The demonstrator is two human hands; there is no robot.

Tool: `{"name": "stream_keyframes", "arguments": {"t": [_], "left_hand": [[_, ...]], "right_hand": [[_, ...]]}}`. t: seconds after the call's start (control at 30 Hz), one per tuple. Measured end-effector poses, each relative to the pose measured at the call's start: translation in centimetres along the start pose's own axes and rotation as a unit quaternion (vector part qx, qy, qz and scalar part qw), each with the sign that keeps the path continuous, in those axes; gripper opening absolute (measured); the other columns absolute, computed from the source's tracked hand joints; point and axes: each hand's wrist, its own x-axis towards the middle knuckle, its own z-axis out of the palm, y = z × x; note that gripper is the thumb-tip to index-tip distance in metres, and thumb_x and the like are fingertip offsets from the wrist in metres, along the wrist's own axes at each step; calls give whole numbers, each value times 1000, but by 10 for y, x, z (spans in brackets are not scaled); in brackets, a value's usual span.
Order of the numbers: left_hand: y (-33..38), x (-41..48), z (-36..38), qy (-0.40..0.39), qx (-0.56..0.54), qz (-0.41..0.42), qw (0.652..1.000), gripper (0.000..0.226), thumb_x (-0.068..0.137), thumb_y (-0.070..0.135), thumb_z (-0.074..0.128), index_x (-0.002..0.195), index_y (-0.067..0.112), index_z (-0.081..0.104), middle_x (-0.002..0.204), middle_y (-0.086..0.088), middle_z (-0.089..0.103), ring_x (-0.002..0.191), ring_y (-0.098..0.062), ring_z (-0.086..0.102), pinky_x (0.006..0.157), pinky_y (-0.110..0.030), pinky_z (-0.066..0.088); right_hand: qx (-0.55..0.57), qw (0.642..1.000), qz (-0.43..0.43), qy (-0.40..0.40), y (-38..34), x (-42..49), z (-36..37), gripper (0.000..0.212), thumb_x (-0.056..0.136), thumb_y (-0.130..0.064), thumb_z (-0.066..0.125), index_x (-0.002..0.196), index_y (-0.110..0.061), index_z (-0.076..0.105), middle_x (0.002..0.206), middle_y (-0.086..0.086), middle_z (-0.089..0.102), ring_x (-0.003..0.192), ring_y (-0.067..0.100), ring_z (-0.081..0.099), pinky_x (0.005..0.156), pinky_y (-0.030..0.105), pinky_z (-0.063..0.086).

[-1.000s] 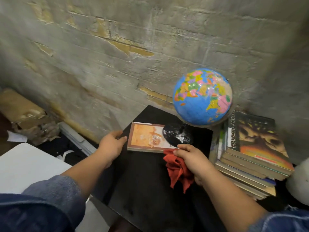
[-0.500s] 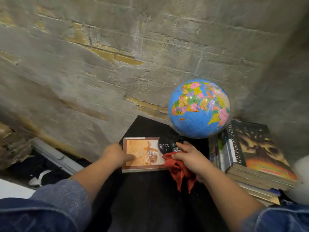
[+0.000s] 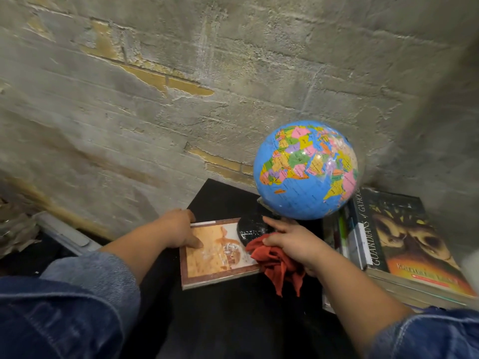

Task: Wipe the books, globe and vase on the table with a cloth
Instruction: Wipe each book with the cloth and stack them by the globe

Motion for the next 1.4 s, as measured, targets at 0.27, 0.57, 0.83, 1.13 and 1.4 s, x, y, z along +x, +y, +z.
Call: {"name": "stream_keyframes", "arguments": {"t": [0.27, 0.57, 0.83, 1.13, 1.4], "left_hand": [[-6, -18, 6, -72, -25, -43, 996, 65, 68, 37, 82, 121, 11, 54, 113, -4, 62, 103, -21, 59, 91, -34, 48], [-59, -56, 21, -36, -148, -24, 988, 41, 79, 25, 74, 115, 18, 56, 102, 1, 65, 91, -14, 64, 83, -31, 53], [-100, -113, 28, -7, -184, -61, 981, 29, 82, 22, 70, 108, 25, 58, 101, 2, 66, 89, -18, 66, 79, -37, 58], [-107, -143, 57, 22, -236, -39, 971, 48, 84, 13, 69, 125, 36, 60, 108, 15, 68, 101, -9, 63, 94, -36, 52], [-93, -151, 77, 78, -212, 35, 974, 52, 87, 18, 66, 129, 43, 51, 103, 19, 46, 97, -4, 51, 88, -22, 46]], "right_hand": [[-33, 999, -23, -6, -6, 10, 9, 59, 82, -13, 66, 135, -35, 53, 159, -3, 17, 143, 17, 24, 114, 33, 31], [-40, 999, -16, -12, -12, 9, 3, 55, 85, -9, 63, 134, -32, 55, 159, -1, 19, 142, 16, 26, 96, 18, 32], [8, 999, 30, -40, -10, 1, 11, 49, 87, -2, 60, 133, -20, 56, 128, -3, 58, 89, 5, 61, 65, 12, 48], [-30, 999, 6, 18, 0, -10, 20, 34, 81, -18, 72, 114, -25, 66, 130, 3, 55, 111, 17, 58, 96, 30, 48], [-181, 962, -179, 104, 22, -56, 59, 26, 81, -24, 71, 106, -31, 69, 108, -15, 47, 100, 6, 53, 86, 18, 46]]}}
